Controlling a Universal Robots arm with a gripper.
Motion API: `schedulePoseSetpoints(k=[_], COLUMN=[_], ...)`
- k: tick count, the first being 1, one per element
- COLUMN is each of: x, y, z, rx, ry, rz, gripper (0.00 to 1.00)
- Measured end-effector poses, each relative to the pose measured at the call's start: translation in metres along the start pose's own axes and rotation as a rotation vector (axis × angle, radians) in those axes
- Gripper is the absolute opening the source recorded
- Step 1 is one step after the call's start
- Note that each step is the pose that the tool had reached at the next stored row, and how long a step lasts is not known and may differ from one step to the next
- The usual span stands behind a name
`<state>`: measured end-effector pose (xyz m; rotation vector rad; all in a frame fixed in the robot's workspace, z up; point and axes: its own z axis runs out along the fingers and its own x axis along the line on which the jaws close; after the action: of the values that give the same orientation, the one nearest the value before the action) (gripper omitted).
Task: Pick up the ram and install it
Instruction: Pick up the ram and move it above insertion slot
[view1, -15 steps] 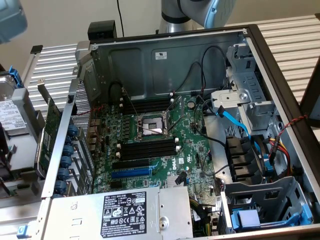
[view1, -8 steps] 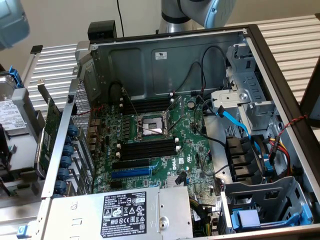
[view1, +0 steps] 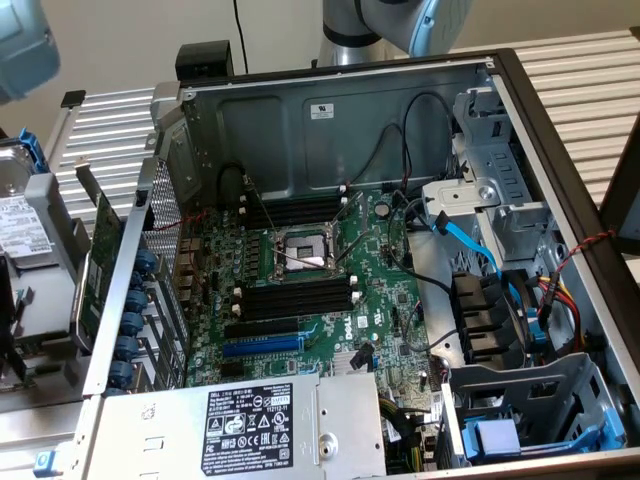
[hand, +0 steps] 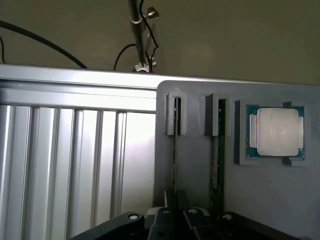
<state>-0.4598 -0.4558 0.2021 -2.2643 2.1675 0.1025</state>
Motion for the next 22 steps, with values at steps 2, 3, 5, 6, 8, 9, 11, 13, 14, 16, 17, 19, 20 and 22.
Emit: schedulePoseSetpoints(k=[2, 3, 5, 6, 8, 9, 11, 13, 14, 16, 17, 19, 20, 22], x=[0.000, 0.001, 0.001, 0.001, 0.002, 0.002, 0.003, 0.003, 0.004, 0.004, 0.004, 0.005, 0.005, 0.006], y=[0.0002, 0.0004, 0.0009, 0.0010, 0.0015, 0.0016, 0.0019, 0.0020, 0.0020, 0.0019, 0.0018, 0.0015, 0.0013, 0.0008], z=[-0.0061, -0.0095, -0.0183, -0.0225, -0.0317, -0.0362, -0.0453, -0.0546, -0.0592, -0.0683, -0.0729, -0.0819, -0.0865, -0.0958], rx=[-0.0041, -0.0066, -0.0106, -0.0120, -0.0141, -0.0150, -0.0168, -0.0180, -0.0182, -0.0186, -0.0187, -0.0189, -0.0191, -0.0191], ry=[-0.0002, -0.0003, -0.0004, -0.0005, -0.0006, -0.0007, -0.0007, -0.0007, -0.0008, -0.0008, -0.0008, -0.0008, -0.0008, -0.0008], rz=[0.000, 0.000, 0.001, 0.001, 0.001, 0.001, 0.001, 0.001, 0.001, 0.001, 0.001, 0.001, 0.001, 0.001], gripper=[0.12, 0.12, 0.12, 0.12, 0.12, 0.12, 0.12, 0.12, 0.12, 0.12, 0.12, 0.12, 0.12, 0.12])
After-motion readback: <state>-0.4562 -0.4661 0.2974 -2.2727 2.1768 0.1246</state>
